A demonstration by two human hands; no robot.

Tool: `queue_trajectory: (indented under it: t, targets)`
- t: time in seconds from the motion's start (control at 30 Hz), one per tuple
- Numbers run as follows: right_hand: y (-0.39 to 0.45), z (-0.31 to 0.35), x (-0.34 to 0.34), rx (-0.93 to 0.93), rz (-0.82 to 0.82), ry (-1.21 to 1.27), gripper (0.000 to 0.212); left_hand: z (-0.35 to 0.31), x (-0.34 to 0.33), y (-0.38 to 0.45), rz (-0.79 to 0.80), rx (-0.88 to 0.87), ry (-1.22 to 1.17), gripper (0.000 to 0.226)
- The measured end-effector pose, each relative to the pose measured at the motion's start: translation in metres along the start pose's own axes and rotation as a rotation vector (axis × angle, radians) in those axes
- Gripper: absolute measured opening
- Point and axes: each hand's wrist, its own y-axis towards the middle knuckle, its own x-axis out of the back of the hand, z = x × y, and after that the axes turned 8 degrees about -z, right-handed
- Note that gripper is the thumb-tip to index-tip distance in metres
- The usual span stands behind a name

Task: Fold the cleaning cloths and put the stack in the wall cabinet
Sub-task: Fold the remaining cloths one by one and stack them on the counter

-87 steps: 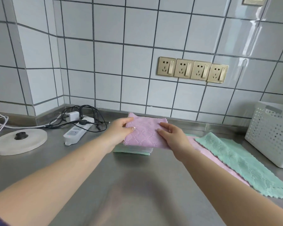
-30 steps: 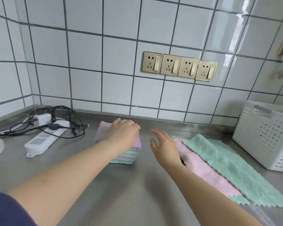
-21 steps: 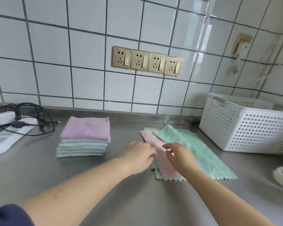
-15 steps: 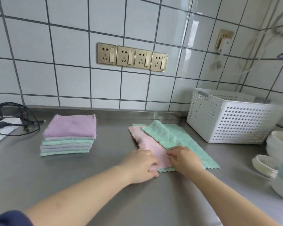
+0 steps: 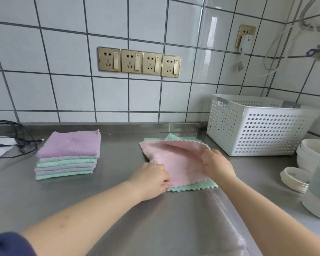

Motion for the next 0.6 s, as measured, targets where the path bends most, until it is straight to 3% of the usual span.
queue_trajectory:
  t: [0.17, 0.23, 0.3, 0.4, 0.47, 0.6]
  targets:
    - [0.012, -0.015, 0.014, -0.132, 0.085, -0.136, 0.039, 0.003, -0.003, 0.005, -0.098, 0.012, -0.076, 0.025]
    - [0.011, -0.018, 0.02, 0.041, 0.074, -0.418, 0.045, 0.007, -0.004, 0.007, -0.137, 0.073, -0.152, 0.023]
    - [0.01, -0.024, 0.02, 0.366, -0.036, -0.578, 0.044, 0.012, 0.0, 0.009, -0.17, 0.129, -0.183, 0.023]
    - [0.007, -0.028, 0.02, 0.572, 0.066, -0.372, 0.028, 0.017, 0.004, 0.013, -0.215, 0.23, -0.238, 0.026]
    - [0.001, -0.024, 0.022, 0.552, 0.176, -0.262, 0.034, 0.022, 0.005, 0.016, -0.253, 0.302, -0.345, 0.027]
    - [-0.002, -0.025, 0.021, 0.533, 0.172, -0.289, 0.032, 0.032, 0.006, 0.026, -0.333, 0.35, -0.426, 0.025]
